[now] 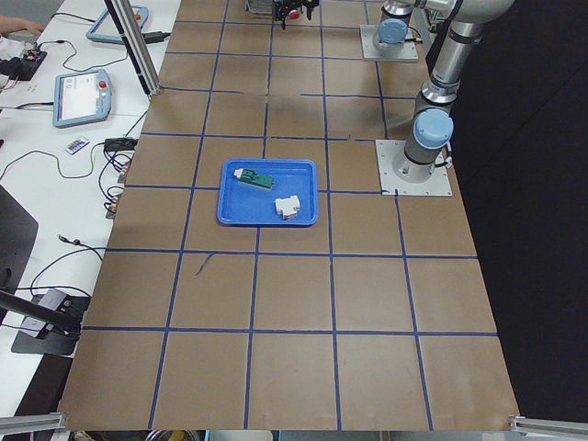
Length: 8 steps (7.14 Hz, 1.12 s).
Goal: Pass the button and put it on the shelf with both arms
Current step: 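Carry the push button toward the mesh basket while the left gripper withdraws, then lower the push button into the mesh basket and open the right gripper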
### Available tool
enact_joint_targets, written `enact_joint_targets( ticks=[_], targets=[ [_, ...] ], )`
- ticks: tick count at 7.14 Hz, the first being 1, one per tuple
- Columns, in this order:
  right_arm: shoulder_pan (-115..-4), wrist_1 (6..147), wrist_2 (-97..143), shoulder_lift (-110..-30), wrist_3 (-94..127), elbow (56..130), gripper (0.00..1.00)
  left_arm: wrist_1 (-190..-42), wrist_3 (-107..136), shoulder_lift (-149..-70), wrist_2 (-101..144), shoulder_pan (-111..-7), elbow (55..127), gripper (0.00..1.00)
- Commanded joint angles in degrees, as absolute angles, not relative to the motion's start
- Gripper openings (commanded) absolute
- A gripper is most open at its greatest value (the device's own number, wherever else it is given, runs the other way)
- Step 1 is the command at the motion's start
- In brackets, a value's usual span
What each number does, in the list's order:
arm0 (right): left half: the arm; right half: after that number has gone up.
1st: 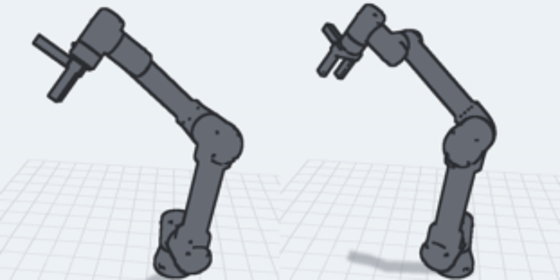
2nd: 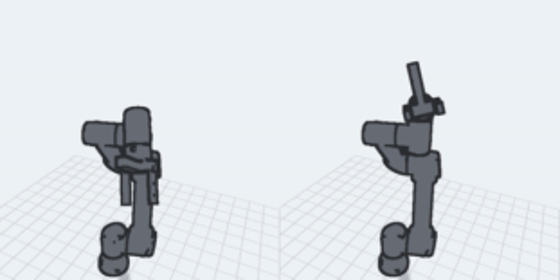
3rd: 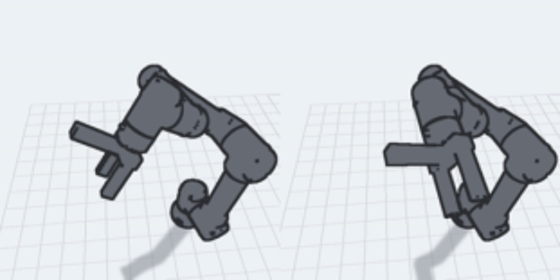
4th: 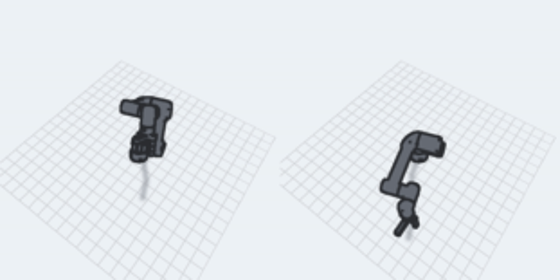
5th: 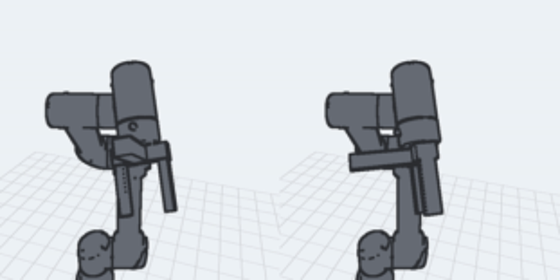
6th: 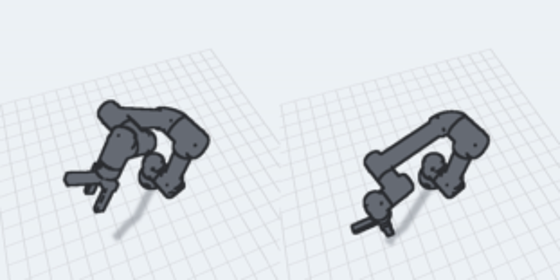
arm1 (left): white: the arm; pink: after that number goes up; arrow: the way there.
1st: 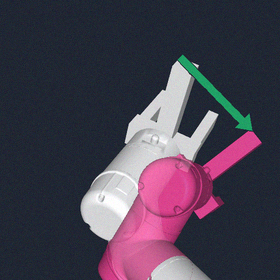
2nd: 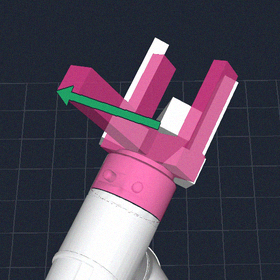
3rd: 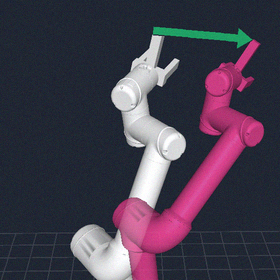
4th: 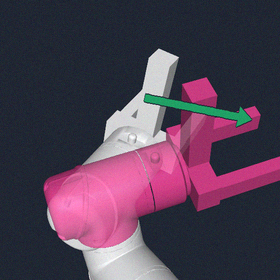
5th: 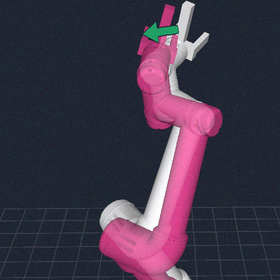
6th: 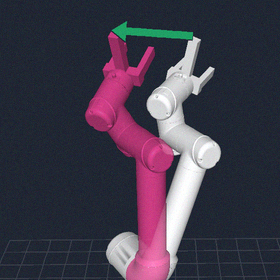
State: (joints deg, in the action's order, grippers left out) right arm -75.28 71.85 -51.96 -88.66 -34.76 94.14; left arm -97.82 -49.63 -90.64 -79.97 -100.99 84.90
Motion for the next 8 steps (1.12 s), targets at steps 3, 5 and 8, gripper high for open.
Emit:
enact_joint_targets(
  ticks=[3, 5, 8],
  targets=[
    [-70.9, 84.7, -84.8, -90.0, -29.0, 86.9, 0.28, -98.4, -33.7, -85.7, -86.6, -89.8, 86.0, 1.00],
    [-62.3, 90.9, -87.9, -89.5, -29.7, 87.1, 0.27, -97.8, -17.0, -85.6, -86.8, -89.8, 87.4, 1.00],
    [-50.7, 105.4, -88.0, -82.1, -47.9, 87.5, 0.28, -89.7, -10.4, -85.2, -90.9, -90.3, 93.9, 1.00]
  ],
)
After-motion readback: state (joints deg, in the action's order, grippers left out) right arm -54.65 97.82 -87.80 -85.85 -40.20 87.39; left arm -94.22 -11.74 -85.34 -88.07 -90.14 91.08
